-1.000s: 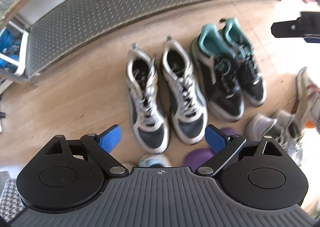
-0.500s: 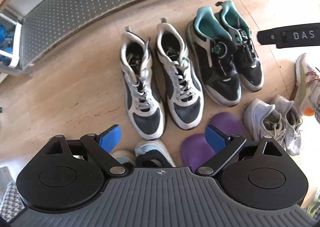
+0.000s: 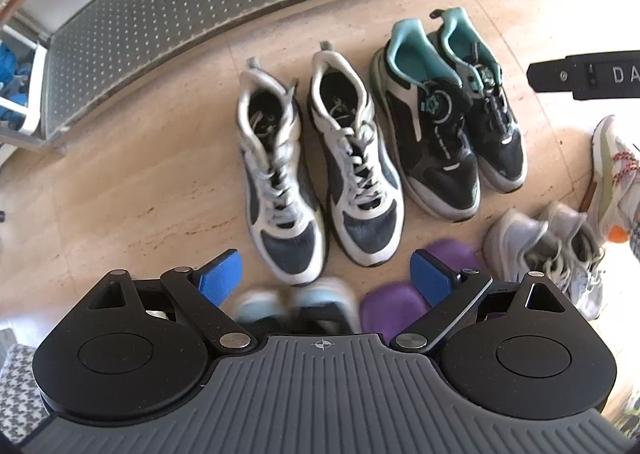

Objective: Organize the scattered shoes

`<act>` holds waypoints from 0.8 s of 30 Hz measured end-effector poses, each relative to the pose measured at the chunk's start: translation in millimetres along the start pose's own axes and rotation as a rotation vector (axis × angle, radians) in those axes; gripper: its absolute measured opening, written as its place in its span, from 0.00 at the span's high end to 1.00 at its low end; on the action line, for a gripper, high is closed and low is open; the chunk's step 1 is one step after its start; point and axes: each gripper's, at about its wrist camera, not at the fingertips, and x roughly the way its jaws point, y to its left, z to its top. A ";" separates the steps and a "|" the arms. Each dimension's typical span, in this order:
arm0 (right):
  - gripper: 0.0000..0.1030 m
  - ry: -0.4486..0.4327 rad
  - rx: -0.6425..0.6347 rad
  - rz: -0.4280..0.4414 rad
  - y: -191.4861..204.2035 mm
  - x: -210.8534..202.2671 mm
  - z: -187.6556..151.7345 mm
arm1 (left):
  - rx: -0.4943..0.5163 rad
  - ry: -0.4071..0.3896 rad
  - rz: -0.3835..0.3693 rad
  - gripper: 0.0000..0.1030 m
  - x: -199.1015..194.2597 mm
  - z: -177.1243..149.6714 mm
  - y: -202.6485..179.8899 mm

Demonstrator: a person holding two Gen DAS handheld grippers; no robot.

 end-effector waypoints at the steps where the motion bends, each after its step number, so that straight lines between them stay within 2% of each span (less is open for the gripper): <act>1: 0.06 -0.002 -0.002 -0.003 1.0 0.2 0.0 | -0.002 -0.002 0.003 0.08 0.6 -0.5 1.0; 7: 0.06 -0.001 0.002 -0.012 6.0 5.3 1.0 | -0.002 0.018 0.025 0.08 2.1 -0.3 3.9; 13: 0.06 0.001 0.003 -0.003 6.5 3.1 0.8 | 0.023 -0.008 0.010 0.08 -5.4 1.9 -9.1; 17: 0.05 0.004 0.012 0.006 2.4 -0.4 0.2 | 0.050 0.026 -0.007 0.08 -1.0 1.7 -20.0; 24: 0.05 0.038 0.091 0.016 -18.5 -1.3 3.4 | 0.091 0.022 -0.022 0.08 -3.1 22.8 -39.6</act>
